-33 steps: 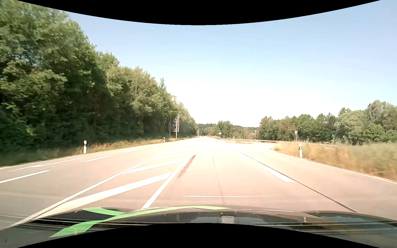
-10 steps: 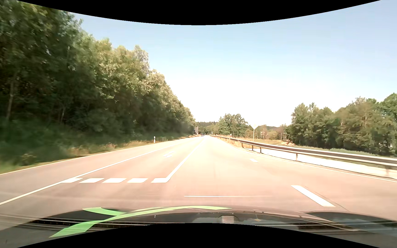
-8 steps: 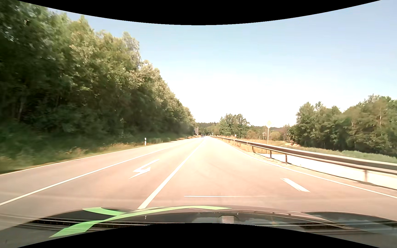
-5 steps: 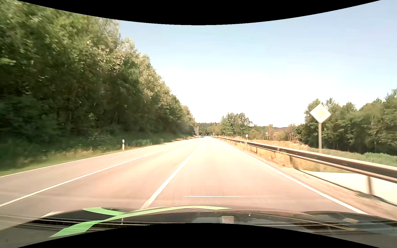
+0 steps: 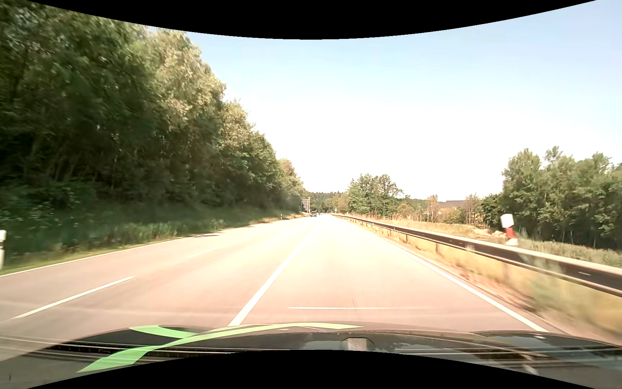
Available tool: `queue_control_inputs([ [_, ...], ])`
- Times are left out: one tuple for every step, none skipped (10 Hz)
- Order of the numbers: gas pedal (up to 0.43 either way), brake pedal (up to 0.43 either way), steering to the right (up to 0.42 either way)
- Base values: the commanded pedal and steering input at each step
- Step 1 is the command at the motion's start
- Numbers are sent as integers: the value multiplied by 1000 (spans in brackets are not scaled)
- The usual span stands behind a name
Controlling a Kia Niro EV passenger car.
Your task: Follow the waypoints while adhering to traffic rules and regulations
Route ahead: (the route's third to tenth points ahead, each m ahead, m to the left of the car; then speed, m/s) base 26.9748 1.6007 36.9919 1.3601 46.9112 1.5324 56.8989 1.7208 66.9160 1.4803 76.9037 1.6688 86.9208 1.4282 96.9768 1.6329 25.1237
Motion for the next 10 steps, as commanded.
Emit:
queue_control_inputs([
  [130, 0, -2],
  [138, 0, -2],
  [150, 0, -2],
  [169, 0, -2],
  [169, 0, -2],
  [177, 0, -2],
  [197, 0, -2],
  [220, 0, -2],
  [220, 0, -2],
  [228, 0, -2],
])
